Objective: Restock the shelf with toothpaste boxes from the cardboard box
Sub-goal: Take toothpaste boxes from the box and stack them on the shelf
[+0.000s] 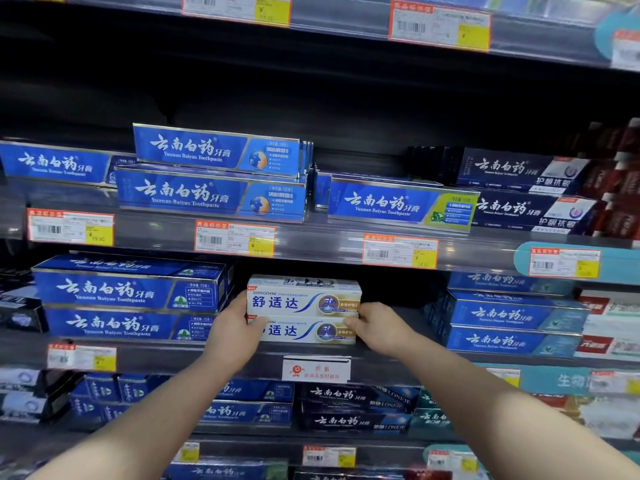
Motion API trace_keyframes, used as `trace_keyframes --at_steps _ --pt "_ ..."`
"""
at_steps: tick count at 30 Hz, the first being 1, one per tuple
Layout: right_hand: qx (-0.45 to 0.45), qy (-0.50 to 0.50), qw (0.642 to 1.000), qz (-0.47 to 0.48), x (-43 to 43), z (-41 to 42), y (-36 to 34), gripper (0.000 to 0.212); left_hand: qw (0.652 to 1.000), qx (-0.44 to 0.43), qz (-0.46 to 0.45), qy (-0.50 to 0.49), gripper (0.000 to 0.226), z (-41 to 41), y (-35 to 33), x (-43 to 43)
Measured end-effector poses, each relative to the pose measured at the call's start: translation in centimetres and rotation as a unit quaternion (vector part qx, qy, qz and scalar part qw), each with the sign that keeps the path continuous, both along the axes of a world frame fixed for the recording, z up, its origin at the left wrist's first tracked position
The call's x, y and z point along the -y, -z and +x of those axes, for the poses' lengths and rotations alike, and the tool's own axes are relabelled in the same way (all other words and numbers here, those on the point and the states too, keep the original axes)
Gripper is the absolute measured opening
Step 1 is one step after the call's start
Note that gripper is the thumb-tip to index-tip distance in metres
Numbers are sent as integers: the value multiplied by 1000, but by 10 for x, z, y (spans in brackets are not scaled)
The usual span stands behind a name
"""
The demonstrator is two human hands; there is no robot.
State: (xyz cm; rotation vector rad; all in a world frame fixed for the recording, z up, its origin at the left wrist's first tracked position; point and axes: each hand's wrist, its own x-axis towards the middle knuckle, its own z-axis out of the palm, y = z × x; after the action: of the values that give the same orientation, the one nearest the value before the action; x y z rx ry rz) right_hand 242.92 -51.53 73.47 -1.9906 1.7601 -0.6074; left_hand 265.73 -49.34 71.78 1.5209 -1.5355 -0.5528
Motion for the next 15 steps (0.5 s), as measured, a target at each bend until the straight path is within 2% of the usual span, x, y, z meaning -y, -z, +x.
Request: trace_keyframes --at_steps 10,15 --pt "43 8 999 11 1 -5 0 32 999 -47 7 8 50 6 3 -3" --pt "34 15 999 -12 -4 -12 -5 59 998 -42 -31 19 74 2 -6 -16"
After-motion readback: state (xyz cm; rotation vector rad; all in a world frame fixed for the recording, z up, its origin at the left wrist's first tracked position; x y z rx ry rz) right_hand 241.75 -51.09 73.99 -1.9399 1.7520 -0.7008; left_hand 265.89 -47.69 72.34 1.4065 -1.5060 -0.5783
